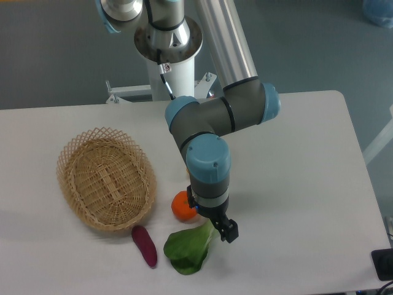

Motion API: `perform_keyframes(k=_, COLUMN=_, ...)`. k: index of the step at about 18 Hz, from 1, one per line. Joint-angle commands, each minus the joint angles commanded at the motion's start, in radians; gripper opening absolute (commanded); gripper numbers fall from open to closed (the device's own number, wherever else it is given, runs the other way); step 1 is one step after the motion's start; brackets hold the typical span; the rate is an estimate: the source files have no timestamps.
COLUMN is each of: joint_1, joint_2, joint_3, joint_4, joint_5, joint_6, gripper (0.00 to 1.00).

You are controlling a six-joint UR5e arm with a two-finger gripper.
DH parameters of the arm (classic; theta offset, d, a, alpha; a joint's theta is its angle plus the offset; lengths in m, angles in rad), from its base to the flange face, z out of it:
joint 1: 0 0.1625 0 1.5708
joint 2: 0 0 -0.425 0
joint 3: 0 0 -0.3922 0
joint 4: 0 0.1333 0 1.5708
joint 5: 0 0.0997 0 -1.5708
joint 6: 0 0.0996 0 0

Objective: Place the green vegetable on the table

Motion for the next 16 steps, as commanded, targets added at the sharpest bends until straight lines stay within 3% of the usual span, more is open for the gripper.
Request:
perform_keyframes(k=4, joint_1=0.061, joint_2=0.003, joint_3=0.035, joint_4=-0.012, joint_5=0.003, joint_6=0.003, gripper=1.0)
perform_keyframes(k=7, joint_1=0.123, joint_2=0.014, joint_3=0.061, joint_4=-0.06, joint_5=-0.003, joint_6=0.017, gripper=1.0)
perform_keyframes(k=12, joint_1=0.17, joint_2=-0.006, joint_3=0.132, joint_4=-0.089, joint_5=-0.018, joint_6=0.018, gripper=1.0)
perform_keyframes(k=16, joint_1=0.207, joint_2=-0.015, joint_3=0.152, joint_4=-0.107, joint_5=-0.035, joint_6=0.063, gripper=1.0)
